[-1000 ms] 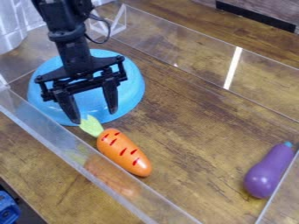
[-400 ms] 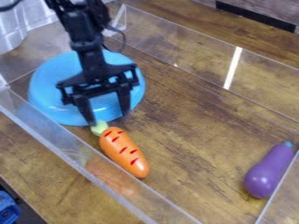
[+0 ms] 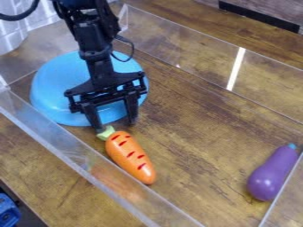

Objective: Move the carrot to the right side

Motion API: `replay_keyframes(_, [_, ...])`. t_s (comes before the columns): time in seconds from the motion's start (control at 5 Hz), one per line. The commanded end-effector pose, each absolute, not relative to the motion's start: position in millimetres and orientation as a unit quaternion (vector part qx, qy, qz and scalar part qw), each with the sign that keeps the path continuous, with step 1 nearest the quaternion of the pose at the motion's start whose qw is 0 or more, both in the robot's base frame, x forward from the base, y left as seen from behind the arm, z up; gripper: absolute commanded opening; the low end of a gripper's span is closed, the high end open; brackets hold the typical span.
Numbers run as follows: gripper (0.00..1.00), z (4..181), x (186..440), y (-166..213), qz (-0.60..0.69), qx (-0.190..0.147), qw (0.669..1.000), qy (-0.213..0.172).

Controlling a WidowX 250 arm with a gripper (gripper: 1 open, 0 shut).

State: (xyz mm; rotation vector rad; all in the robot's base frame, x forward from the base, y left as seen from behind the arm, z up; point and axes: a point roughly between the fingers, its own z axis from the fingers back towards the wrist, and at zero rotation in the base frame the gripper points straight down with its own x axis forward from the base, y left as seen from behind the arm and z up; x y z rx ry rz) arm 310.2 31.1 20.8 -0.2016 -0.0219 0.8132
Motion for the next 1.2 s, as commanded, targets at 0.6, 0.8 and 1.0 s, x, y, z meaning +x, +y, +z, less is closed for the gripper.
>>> replay_keyframes(0.6, [0.00, 30.5, 313.5, 42.4, 0.436, -0.092, 0.894, -0.042])
replay_keyframes(0.8, [0.00, 29.0, 311.3, 39.6, 0.440, -0.090, 0.892, -0.044])
replay_keyframes(1.0, [0.00, 27.2, 309.6, 37.2, 0.443, -0.089, 0.891, -0.048])
